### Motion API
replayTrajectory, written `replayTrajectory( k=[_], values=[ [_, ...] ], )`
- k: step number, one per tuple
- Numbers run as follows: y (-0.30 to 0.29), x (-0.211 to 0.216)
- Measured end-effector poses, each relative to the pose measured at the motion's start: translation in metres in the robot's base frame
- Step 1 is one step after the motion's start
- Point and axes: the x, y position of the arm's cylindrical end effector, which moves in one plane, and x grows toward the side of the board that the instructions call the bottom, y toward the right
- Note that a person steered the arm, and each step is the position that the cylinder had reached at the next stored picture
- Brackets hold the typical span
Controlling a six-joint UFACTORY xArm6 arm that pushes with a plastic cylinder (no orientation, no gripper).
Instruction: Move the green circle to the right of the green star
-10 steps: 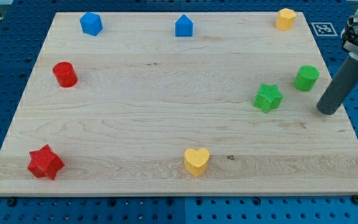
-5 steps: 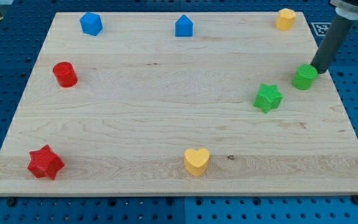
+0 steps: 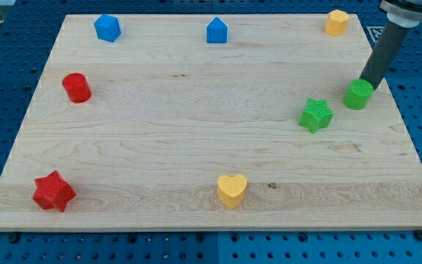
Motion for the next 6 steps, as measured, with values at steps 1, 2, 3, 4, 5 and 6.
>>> replayTrajectory(
  k=[1, 2, 3, 4, 5, 6],
  values=[
    [-0.013, 0.005],
    [-0.013, 0.005],
    [-0.013, 0.008],
    [-0.013, 0.015],
    [-0.015, 0.021],
    [-0.019, 0.024]
  ],
)
